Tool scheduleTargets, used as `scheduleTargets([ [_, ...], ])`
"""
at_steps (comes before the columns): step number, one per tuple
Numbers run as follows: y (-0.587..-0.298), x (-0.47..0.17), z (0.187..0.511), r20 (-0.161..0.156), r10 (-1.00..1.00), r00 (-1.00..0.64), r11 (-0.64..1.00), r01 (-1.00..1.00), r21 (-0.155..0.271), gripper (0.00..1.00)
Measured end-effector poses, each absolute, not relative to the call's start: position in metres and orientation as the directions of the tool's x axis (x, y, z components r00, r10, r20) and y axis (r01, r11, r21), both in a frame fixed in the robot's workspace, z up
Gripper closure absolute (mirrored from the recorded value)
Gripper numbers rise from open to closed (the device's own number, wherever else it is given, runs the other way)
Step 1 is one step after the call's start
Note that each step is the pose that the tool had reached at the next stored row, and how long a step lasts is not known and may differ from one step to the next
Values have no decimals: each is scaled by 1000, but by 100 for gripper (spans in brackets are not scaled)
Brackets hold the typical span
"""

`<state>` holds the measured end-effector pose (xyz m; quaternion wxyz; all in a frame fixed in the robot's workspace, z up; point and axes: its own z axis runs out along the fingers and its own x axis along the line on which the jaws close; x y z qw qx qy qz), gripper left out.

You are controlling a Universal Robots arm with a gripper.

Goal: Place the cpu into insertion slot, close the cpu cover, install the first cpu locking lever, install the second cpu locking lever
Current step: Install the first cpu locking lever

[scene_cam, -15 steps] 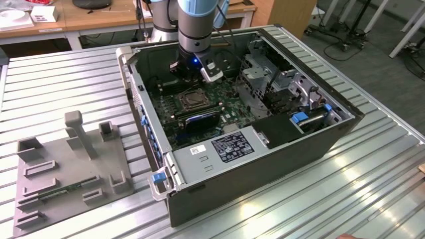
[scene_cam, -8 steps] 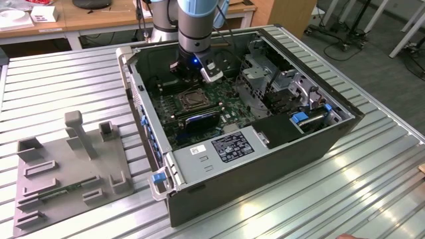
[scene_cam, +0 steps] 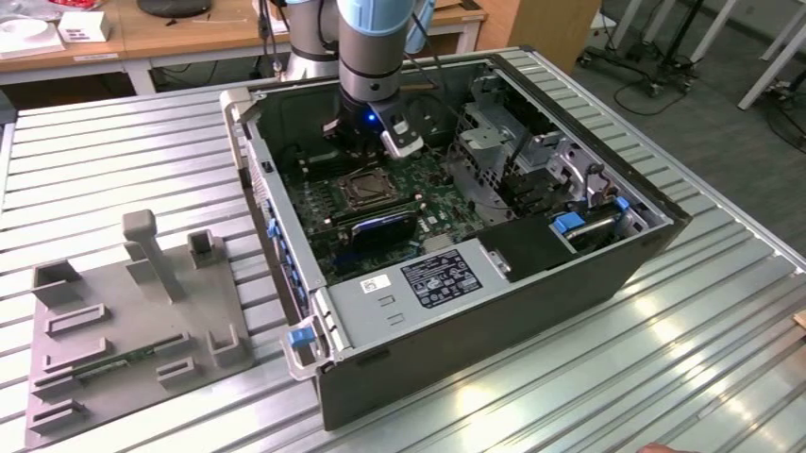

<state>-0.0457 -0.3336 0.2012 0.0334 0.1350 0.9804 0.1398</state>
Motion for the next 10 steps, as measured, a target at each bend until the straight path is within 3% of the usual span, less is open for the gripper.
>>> scheduleTargets([
  [10, -334, -45, 199, -28, 274, -961, 924, 255, 283, 90],
])
